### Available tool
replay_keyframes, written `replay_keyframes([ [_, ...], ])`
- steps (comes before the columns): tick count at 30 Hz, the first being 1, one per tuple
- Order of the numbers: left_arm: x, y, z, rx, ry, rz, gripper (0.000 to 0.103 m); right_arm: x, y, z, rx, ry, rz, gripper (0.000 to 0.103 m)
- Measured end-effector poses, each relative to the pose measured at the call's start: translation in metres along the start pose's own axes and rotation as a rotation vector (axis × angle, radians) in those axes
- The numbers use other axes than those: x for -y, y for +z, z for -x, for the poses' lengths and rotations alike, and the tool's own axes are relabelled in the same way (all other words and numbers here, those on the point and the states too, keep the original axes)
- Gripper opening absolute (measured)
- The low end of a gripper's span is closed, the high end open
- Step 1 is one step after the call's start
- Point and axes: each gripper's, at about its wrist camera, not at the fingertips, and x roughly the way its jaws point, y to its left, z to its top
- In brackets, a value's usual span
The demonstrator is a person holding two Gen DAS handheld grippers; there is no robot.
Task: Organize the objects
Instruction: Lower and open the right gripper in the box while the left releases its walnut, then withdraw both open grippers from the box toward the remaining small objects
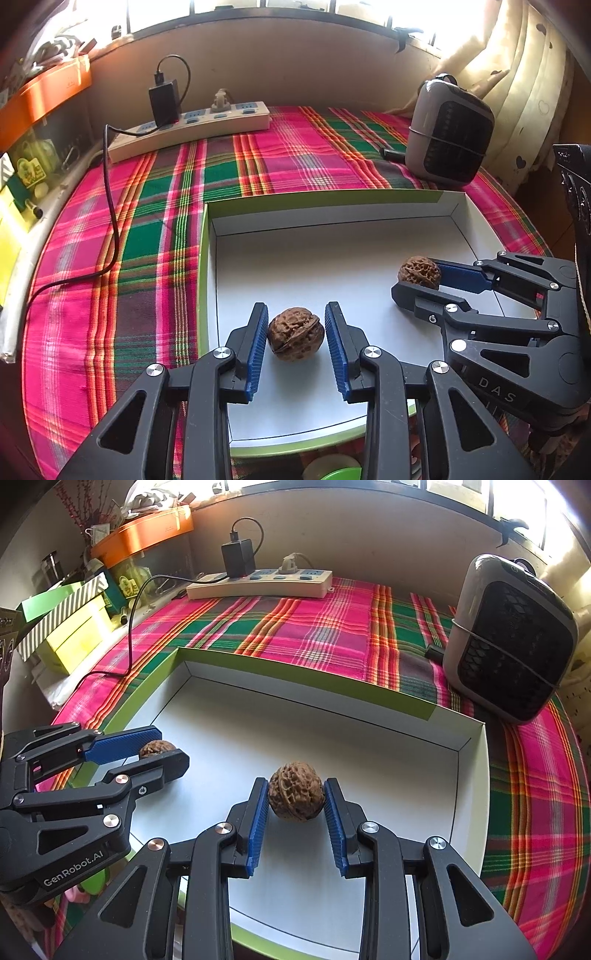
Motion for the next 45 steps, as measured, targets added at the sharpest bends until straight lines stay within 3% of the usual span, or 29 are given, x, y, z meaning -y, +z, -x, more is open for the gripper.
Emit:
replay_keyframes([
  [3, 0.000, 0.000, 0.000, -0.001, -0.002, 0.001, 0.033, 0.001, 0.000, 0.001, 0.003, 0.000, -0.006, 0.032],
  [6, 0.000, -0.001, 0.001, -0.001, -0.007, 0.006, 0.034, 0.001, -0.001, 0.002, 0.005, -0.004, -0.011, 0.043],
  [19, -0.007, -0.006, 0.028, 0.055, -0.005, 0.042, 0.039, 0.001, -0.007, 0.017, 0.036, -0.020, -0.021, 0.053],
  [37, -0.018, -0.039, 0.083, 0.139, 0.034, 0.099, 0.042, 0.002, -0.038, 0.072, 0.130, -0.040, -0.039, 0.053],
  [45, -0.023, -0.064, 0.093, 0.130, 0.043, 0.118, 0.044, 0.005, -0.059, 0.090, 0.154, -0.058, -0.050, 0.053],
])
